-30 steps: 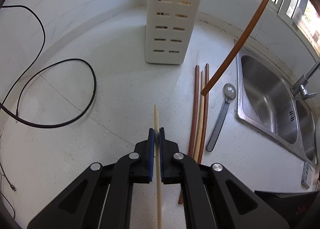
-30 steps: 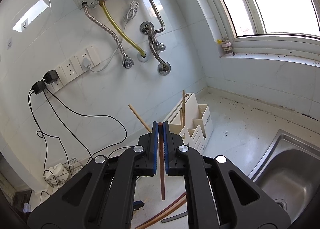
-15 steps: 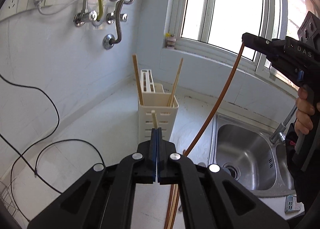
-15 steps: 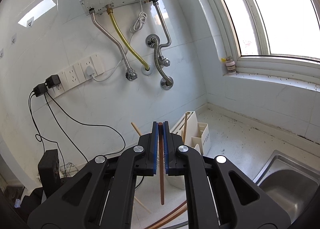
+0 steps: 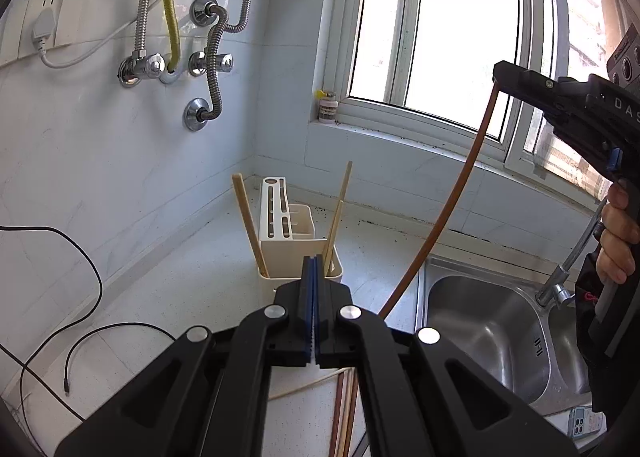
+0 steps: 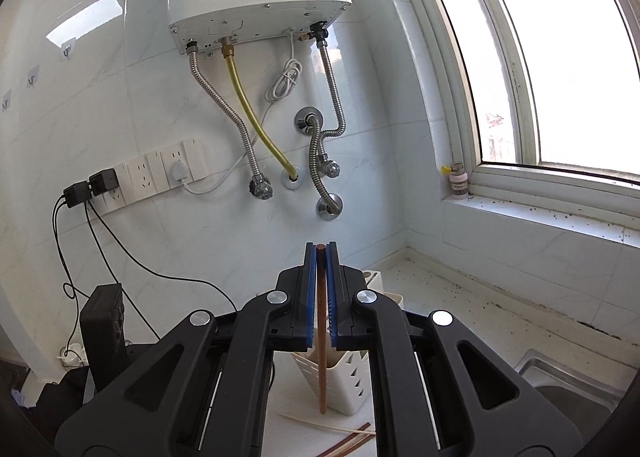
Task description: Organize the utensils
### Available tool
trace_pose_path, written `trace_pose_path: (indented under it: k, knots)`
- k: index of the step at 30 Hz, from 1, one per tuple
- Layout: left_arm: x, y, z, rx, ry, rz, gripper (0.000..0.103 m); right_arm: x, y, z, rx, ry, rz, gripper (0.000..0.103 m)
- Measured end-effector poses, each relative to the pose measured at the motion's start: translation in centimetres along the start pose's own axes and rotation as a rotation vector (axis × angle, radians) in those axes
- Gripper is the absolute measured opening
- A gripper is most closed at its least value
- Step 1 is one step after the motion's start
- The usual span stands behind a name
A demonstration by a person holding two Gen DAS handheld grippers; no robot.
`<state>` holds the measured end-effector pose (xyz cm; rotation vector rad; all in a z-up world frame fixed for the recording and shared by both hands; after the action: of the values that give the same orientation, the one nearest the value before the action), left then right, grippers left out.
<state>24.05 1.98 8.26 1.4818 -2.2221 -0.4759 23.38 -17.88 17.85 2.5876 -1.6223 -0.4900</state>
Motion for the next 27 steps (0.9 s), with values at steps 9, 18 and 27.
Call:
trace_pose_path:
  k: [9,18,27]
  knots:
    - [1.2,-2.7,3.2,-0.083,-0.107,0.056,0.0,2.3,0.7,1.2,-0.012,-0.045,0.041,0.005]
    - [4.6,-7.3,9.1,-0.243,-0.425,0.084,0.028,5.5,3.2,2.7,-0.012,-0.078,0.12,0.005]
    - [6.2,-12.9,12.8,-0.372,-0.641,0.102,0.028,9.8,5.5,5.0,-0.035,-0.132,0.205,0.005]
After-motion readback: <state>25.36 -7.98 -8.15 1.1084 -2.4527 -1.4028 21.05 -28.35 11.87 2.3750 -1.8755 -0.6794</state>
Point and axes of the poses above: each gripper's, at about its wrist camera, not at the fingertips, and y roughly against the way its jaws point, x to its right, z to its underside, the point moved 6 cm from there along -y, roughly the way its jaws point, and after that the axes turned 4 degrees about z, right-handed, at the moved point
